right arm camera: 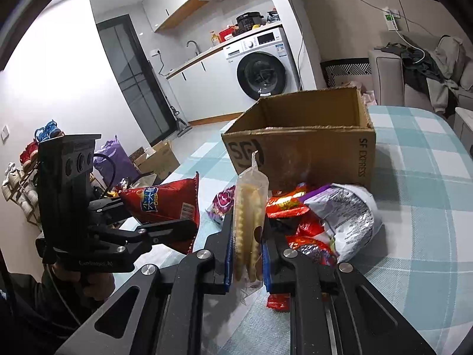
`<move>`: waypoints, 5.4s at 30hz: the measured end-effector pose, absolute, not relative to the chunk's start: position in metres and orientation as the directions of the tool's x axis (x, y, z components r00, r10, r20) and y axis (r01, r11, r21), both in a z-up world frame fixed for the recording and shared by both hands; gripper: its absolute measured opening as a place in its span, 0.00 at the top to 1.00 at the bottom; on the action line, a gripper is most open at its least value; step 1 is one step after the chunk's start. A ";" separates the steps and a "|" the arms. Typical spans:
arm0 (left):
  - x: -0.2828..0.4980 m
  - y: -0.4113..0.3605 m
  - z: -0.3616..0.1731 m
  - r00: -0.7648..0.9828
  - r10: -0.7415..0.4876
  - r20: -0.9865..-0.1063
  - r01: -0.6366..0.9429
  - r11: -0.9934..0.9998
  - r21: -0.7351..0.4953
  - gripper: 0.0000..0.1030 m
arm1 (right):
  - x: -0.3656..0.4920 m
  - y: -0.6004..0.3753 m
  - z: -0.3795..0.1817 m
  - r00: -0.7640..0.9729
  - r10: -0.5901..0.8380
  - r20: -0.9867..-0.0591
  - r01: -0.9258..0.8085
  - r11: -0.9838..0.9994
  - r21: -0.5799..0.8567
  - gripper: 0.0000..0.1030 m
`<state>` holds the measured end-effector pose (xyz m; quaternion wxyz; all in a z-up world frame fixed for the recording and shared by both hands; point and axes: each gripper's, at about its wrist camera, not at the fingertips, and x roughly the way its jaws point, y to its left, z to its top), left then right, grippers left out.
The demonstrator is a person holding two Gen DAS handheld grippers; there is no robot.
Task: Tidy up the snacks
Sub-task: 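Lift both held snacks and carry them over the cardboard box, then open both grippers to drop the snacks into the box, then move both open grippers back toward the remaining snacks beside the box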
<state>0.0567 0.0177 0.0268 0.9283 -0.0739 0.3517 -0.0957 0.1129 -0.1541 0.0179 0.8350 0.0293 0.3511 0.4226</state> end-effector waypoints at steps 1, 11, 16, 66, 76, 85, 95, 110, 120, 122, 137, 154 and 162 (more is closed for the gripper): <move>0.058 0.018 0.028 0.737 -0.226 -0.637 0.122 0.972 -0.203 0.47 | 0.113 -0.155 0.019 0.396 0.726 -0.563 -0.686 0.641 0.344 0.85; 0.074 0.017 0.047 0.758 -0.212 -0.618 0.117 0.975 -0.191 0.47 | 0.120 -0.159 0.033 0.428 0.719 -0.547 -0.676 0.657 0.335 0.85; 0.087 0.017 0.059 0.776 -0.196 -0.600 0.108 0.978 -0.179 0.47 | 0.126 -0.160 0.043 0.448 0.715 -0.537 -0.668 0.667 0.330 0.85; 0.222 0.018 0.088 0.825 -0.117 -0.554 0.034 0.987 -0.157 0.47 | 0.224 -0.139 0.079 0.575 0.667 -0.473 -0.559 0.743 0.368 0.85; 0.259 0.016 0.074 0.817 -0.109 -0.567 0.023 0.987 -0.158 0.47 | 0.241 -0.131 0.074 0.587 0.646 -0.488 -0.538 0.762 0.361 0.85; 0.292 0.017 0.055 0.802 -0.102 -0.588 0.009 0.987 -0.160 0.47 | 0.257 -0.125 0.064 0.586 0.630 -0.510 -0.519 0.775 0.361 0.85; 0.318 0.016 0.037 0.785 -0.079 -0.614 -0.024 0.987 -0.158 0.47 | 0.274 -0.129 0.050 0.581 0.616 -0.532 -0.492 0.786 0.373 0.85; 0.297 0.004 0.047 0.797 -0.061 -0.601 0.007 0.996 -0.092 0.15 | 0.261 -0.147 0.055 0.594 0.616 -0.517 -0.506 0.786 0.355 0.23; 0.246 0.009 0.049 0.811 -0.049 -0.583 0.002 0.997 -0.082 0.01 | 0.230 -0.159 0.054 0.616 0.577 -0.536 -0.516 0.810 0.279 0.00; 0.234 0.012 0.049 0.810 -0.053 -0.584 -0.001 0.996 -0.091 0.01 | 0.224 -0.161 0.054 0.614 0.577 -0.539 -0.520 0.809 0.274 0.00; 0.163 0.045 0.039 0.808 -0.051 -0.587 -0.038 0.990 -0.138 0.01 | 0.193 -0.169 0.044 0.592 0.544 -0.594 -0.510 0.824 0.246 0.00; 0.144 0.042 0.016 0.766 -0.044 -0.642 -0.039 0.993 -0.114 0.01 | 0.182 -0.173 0.014 0.541 0.495 -0.680 -0.495 0.841 0.219 0.00; 0.154 0.043 -0.001 0.728 -0.052 -0.684 -0.042 0.992 -0.120 0.01 | 0.192 -0.178 -0.002 0.518 0.489 -0.701 -0.474 0.847 0.241 0.00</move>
